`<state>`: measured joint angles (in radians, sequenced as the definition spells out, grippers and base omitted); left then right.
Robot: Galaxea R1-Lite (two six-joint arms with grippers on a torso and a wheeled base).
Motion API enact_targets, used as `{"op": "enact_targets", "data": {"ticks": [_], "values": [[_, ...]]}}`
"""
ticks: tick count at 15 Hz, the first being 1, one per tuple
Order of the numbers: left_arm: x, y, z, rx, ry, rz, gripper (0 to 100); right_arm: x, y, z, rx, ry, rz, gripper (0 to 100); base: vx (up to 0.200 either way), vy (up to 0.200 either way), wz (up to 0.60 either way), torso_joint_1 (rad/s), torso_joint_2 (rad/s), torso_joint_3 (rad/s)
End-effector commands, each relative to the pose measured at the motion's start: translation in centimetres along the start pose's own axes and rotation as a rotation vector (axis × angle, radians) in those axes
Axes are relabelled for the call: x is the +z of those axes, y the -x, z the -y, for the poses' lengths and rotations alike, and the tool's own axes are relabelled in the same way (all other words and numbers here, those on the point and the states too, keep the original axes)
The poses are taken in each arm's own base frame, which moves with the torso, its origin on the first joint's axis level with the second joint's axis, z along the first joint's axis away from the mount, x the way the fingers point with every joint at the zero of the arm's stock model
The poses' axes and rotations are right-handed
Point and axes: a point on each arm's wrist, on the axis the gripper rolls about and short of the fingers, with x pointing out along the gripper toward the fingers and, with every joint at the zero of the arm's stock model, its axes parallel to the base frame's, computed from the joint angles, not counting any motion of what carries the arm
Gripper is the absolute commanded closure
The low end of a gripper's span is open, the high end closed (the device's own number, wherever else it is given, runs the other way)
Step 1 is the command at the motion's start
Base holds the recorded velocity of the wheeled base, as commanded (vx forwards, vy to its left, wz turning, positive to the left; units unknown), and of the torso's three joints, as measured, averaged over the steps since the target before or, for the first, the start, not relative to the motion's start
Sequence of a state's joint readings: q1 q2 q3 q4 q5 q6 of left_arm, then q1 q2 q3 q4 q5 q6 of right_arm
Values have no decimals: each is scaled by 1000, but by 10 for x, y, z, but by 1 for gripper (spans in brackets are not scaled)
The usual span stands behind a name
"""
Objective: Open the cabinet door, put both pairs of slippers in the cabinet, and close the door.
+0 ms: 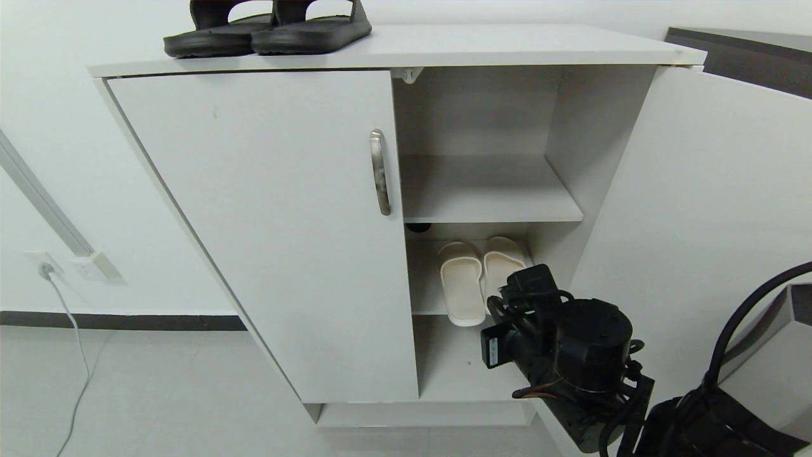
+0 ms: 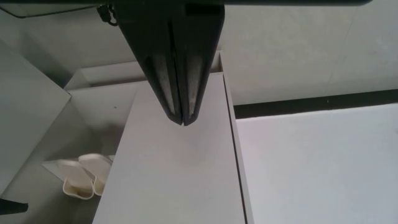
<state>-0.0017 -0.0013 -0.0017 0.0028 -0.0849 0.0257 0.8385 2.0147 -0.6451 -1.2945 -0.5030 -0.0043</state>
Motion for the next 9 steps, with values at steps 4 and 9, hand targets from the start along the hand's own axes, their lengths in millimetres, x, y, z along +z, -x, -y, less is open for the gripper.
{"op": "enact_targets", "data": {"ticks": [4,9], "values": [[0,0,0,1,1,-2,100,-4,2,-4,13,9,-13,100,-200,0,0,4,2,-1],[0,0,0,1,1,-2,100,-5,3,-5,17,11,-13,100,-120,0,0,-1,0,1]]}}
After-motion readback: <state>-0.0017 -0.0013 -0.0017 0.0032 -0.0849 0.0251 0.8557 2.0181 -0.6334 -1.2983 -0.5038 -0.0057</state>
